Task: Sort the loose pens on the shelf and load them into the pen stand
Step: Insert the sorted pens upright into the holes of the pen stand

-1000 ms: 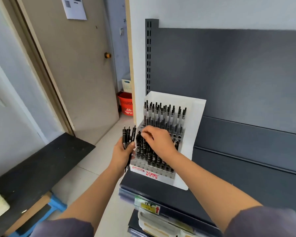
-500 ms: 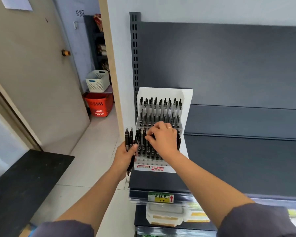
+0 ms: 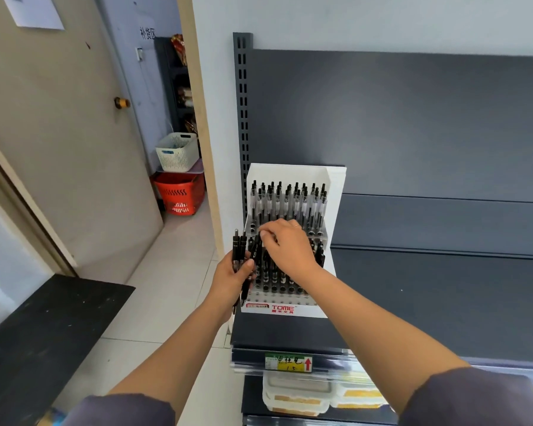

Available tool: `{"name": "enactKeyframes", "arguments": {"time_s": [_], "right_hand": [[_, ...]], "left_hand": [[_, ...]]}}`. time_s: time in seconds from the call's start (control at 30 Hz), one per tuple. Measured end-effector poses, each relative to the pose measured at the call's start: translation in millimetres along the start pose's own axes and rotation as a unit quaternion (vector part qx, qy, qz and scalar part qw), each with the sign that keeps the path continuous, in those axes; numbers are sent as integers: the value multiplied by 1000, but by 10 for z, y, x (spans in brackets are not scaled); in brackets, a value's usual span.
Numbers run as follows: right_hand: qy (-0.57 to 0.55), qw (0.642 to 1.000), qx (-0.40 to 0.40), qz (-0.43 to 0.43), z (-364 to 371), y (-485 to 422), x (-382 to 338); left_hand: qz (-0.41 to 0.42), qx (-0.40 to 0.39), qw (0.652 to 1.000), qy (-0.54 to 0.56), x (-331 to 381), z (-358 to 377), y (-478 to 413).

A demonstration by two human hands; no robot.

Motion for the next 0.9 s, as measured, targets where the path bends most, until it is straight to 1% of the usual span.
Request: {"name": "enactKeyframes", "arguments": {"time_s": [0.07,0.13,0.27,0.4,0.47,0.57,0.67,0.8,0.9], "right_hand": [[-83,996,4,27,-38,-9,-11],[-138,989,13,49,-85,3,-5],[-167,985,20,48,-133,54,-3],[-114,993,22,12,-139,109,-14],[-78,996,31,-12,-135,131,-34],[-52,997,42,-27,-107,141,-31],[-44,998,35,-25,-68,135,-20],[-32,999,26,-10,-36,73,-32],[-6,1000,16,-19,-4,44,-71]], "left_hand": [[4,1,1000,-1,39,24,7],[13,0,1000,-16,69,54,33],[25,16,999,-38,71,60,117],[17,72,996,-55,1,-27,205],[8,80,995,-57,-30,-67,221],[4,79,995,-65,-30,-88,200],[-5,68,996,-62,9,-83,149],[-22,39,999,-28,54,-119,72],[-30,24,999,-5,71,-179,2]]}}
Point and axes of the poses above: each hand's wrist, its own y-axis away from the middle knuckle, its own z-axis out of the palm, x = y × z, the point moved 3 cm from there along -y, towards the middle knuckle, and after that the axes turned 11 degrees about -z, right-handed, at the moved point
